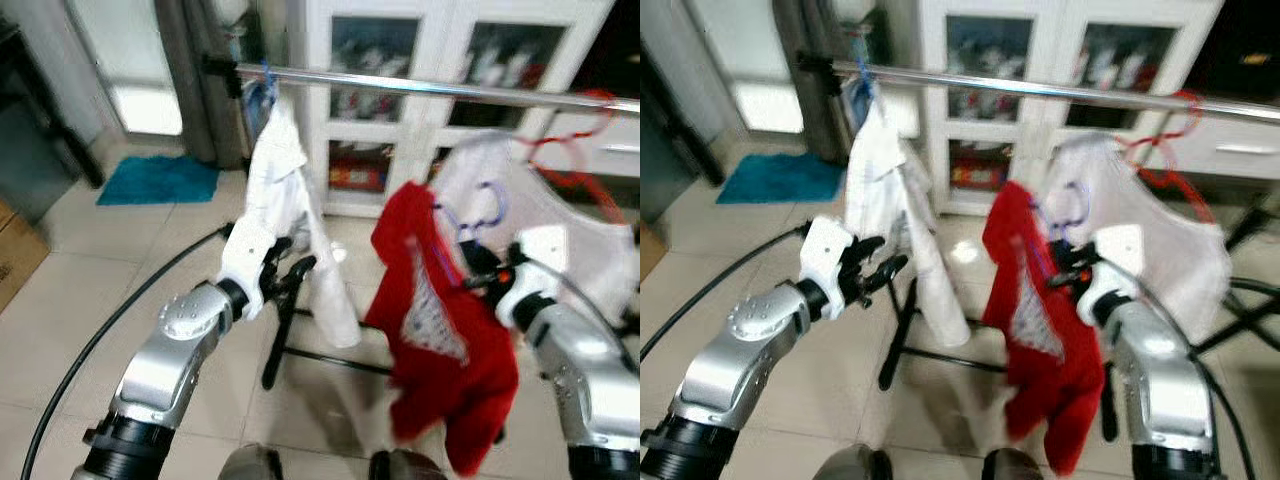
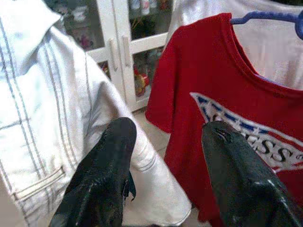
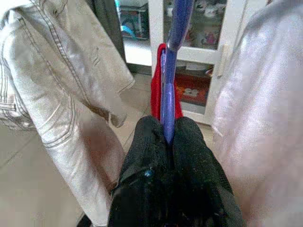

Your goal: Hang hanger

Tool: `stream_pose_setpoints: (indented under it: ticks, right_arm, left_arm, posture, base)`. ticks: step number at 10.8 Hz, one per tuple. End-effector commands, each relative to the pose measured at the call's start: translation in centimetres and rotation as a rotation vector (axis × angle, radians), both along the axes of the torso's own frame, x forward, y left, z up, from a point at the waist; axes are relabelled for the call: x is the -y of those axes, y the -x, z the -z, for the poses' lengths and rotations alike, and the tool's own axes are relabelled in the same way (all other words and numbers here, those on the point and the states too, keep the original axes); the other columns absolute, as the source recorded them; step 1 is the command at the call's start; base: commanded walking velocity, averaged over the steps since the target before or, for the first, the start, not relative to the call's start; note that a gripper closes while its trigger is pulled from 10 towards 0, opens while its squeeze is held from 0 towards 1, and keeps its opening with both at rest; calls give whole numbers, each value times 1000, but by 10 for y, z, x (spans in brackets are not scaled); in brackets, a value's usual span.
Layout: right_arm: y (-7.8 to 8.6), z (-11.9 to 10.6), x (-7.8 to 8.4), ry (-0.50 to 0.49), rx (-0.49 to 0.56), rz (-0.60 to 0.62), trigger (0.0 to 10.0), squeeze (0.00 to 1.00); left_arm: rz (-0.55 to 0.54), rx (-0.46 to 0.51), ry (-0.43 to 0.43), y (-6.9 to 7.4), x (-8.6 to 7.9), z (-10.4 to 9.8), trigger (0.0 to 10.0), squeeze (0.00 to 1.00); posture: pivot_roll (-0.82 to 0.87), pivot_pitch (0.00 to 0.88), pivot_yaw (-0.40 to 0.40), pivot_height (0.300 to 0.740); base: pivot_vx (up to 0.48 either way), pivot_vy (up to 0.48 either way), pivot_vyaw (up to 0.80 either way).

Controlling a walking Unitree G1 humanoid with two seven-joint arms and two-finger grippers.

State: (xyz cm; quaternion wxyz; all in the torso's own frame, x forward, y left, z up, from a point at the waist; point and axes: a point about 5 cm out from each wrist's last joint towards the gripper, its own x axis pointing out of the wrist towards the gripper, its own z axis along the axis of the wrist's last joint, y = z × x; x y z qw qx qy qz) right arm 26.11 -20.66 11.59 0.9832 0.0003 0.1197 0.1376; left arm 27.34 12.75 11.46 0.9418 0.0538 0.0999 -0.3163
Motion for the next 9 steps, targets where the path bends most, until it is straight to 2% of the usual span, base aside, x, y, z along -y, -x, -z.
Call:
stream_pose_setpoints:
  ticks: [1,9]
  right_arm:
    - [-3,-12,0,9,61,-2,0,0]
    - [0,-8,-4,18,41,-25,0,0]
  left_arm:
    - [-12,24,-1,-2,-1,-3,10000,0]
    - [-8,39,9,-5,2,-5,10000,0]
  posture:
    - [-80,0,11,740]
    - [-97,0,19,740]
  base:
    - [0,0,0]
    - [0,0,0]
